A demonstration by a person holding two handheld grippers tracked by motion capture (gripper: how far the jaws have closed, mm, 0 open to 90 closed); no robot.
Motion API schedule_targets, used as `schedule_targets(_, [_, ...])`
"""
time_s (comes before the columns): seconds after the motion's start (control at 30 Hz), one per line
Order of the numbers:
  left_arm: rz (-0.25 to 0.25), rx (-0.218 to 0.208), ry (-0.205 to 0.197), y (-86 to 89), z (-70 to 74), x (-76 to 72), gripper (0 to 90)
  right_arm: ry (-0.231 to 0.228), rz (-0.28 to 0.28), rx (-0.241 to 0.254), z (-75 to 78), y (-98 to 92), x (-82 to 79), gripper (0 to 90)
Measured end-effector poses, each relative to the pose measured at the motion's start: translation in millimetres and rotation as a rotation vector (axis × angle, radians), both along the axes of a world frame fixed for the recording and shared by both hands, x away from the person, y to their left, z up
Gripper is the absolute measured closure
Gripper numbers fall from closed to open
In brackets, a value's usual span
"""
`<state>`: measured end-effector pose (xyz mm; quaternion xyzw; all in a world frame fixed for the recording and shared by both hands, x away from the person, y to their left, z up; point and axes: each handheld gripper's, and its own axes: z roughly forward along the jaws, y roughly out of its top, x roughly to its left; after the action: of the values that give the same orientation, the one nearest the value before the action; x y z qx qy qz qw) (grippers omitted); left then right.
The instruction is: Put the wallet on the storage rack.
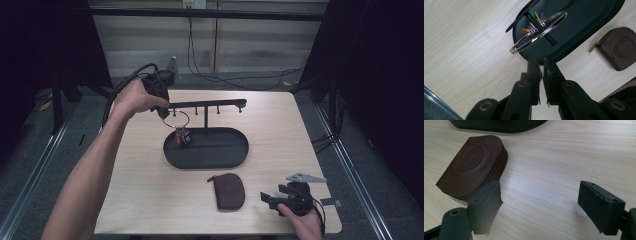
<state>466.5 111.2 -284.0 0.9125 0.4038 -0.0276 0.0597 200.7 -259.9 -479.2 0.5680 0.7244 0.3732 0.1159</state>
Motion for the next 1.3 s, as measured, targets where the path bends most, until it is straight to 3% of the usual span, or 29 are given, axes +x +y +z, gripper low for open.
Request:
schedule_targets(0.2, [0.004, -0.036, 0.016, 10.4, -1.5, -1.4, 80.4, -0.002, 0.002, -0.004, -0.3, 0.1, 0.6, 18.8])
schedule_targets(0.33, [0.019, -0.101, 0.033, 19.4, -1.9, -2.7, 75.1, 0.006, -0.007, -0.003, -0.6, -0.3, 0.9, 18.7])
schedule_targets(0.53, [0.016, -0.132, 0.001, 28.8, -2.9, -10.4, 65.7, 0.000, -0.006, -0.005, -0.8, -0.9, 0.5, 18.8])
schedule_targets(0.67, [0.018, -0.207, -0.017, 39.4, -4.3, -19.9, 56.9, 0.000, -0.009, -0.009, -0.5, -0.5, 0.2, 18.9])
schedule_targets(0.73, [0.020, -0.302, -0.021, 47.6, -5.6, -23.3, 53.3, -0.001, -0.009, -0.010, -0.4, -0.6, 0.1, 18.9])
schedule_targets(0.77, [0.027, -0.319, -0.026, 51.2, -8.1, -24.7, 51.8, 0.000, -0.010, -0.009, -0.4, -0.5, 0.1, 18.9])
schedule_targets(0.83, [0.027, -0.295, -0.032, 55.4, -14.5, -28.8, 49.0, 0.000, -0.010, -0.007, -0.5, -1.0, 0.3, 18.9])
schedule_targets(0.9, [0.015, -0.323, -0.025, 59.7, -20.7, -32.4, 46.7, 0.006, -0.014, -0.007, -1.1, -1.4, 1.1, 18.9])
schedule_targets(0.97, [0.014, -0.322, -0.030, 61.8, -23.0, -34.1, 44.1, 0.008, -0.015, -0.007, -1.3, -1.5, 1.4, 18.9])
schedule_targets(1.17, [0.061, -0.346, -0.100, 75.6, -35.8, -47.5, 36.2, 0.013, -0.018, -0.013, -1.1, -0.8, 2.0, 18.9])
schedule_targets(1.3, [0.058, -0.372, -0.137, 80.1, -39.6, -56.8, 32.1, 0.004, -0.020, -0.012, -0.6, -1.3, 0.9, 18.9])
